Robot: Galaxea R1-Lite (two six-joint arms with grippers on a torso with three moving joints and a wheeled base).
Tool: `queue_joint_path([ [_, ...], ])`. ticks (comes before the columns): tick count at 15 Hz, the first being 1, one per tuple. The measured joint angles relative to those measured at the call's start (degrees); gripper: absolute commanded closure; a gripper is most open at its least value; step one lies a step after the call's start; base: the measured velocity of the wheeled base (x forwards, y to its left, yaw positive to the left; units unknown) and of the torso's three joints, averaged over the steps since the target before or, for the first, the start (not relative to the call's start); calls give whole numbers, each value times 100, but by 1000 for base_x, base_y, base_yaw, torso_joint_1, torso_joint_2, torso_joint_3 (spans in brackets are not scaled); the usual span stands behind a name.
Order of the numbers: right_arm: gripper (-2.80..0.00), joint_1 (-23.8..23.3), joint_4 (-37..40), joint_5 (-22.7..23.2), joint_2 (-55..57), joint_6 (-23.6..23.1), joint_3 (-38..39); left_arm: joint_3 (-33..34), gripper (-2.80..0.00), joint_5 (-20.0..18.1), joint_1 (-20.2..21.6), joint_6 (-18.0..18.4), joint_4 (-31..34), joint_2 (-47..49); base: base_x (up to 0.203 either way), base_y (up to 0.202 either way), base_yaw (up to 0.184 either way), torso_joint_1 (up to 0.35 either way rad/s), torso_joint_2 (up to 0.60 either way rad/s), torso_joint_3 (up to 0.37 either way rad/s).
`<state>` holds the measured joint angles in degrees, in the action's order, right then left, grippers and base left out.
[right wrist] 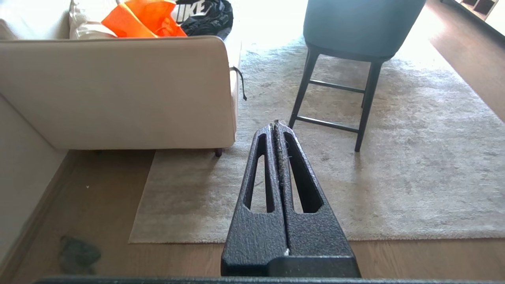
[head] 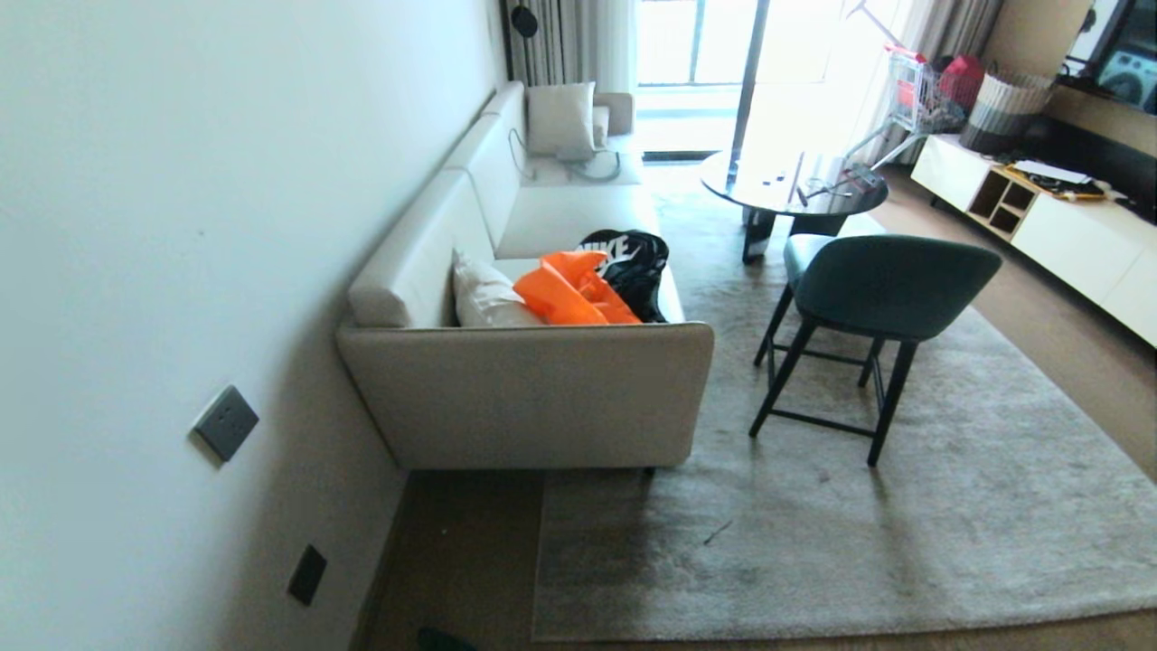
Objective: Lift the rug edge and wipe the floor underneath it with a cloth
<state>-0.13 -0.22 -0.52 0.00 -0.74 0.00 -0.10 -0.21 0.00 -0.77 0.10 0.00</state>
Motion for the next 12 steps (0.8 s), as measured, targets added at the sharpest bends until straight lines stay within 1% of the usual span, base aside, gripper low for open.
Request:
queue_joint_path([
  [10,0,0,1,8,0,53,0,0,0,2,0,3,2,0,0,0,0,150,-344,-197],
  [12,0,0,-2,8,0,52,0,0,0,1,0,3,-2,0,0,0,0,27,-53,-33],
])
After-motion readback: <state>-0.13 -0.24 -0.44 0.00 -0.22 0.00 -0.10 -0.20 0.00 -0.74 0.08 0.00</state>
